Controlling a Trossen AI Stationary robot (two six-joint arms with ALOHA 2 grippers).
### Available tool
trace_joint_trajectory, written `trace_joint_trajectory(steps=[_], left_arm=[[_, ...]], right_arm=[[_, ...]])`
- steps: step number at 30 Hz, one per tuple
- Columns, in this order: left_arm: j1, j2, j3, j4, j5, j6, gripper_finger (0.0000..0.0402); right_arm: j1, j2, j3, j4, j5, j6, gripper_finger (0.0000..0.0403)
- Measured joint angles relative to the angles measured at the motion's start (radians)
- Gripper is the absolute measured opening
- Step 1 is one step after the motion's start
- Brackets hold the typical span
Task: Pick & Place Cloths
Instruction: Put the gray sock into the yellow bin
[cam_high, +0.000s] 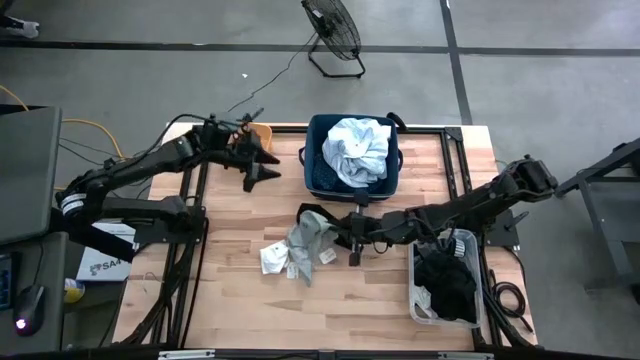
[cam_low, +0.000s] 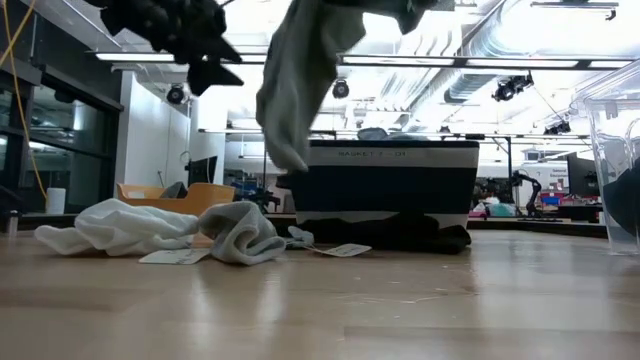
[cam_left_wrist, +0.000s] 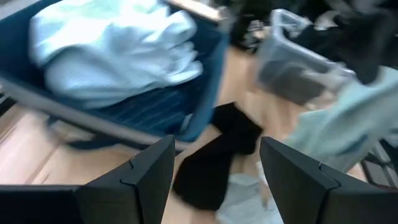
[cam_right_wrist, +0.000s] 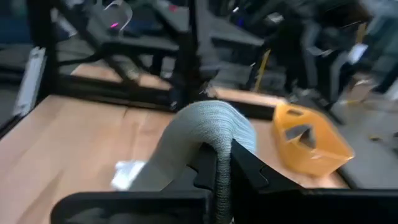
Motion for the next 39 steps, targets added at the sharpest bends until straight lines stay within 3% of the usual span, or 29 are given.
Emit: trace_joint_trajectory(steps=[10,16,19,25,29,39], left_arm=[[-0.215,0.000,0.000,0.183,-0.002,0.023,0.0232],[-0.323,0.000,0.000,0.217,-0.003,0.176,0.0232],[-0.374,0.002,0.000,0.238,-0.019,0.261,0.0232],[-0.450,0.003,0.000,0.245,-0.182,0.316,0.0232],[-0.479,0.006,0.000,0.276,-0.282,0.363,0.0232],[-0.581,0.117,0.002,0.447,-0.593,0.537,0.0236]], right_arm=[[-0.006,0.000,0.000,0.174,0.185,-0.064,0.0009],[-0.029,0.000,0.000,0.230,0.290,0.008,0.0009],[-0.048,0.000,0.000,0.238,0.283,0.040,0.0009],[-0.065,0.000,0.000,0.264,0.263,0.046,0.0011],[-0.071,0.000,0.000,0.310,0.312,0.046,0.0009],[-0.119,0.005,0.000,0.384,0.337,0.125,0.0009]])
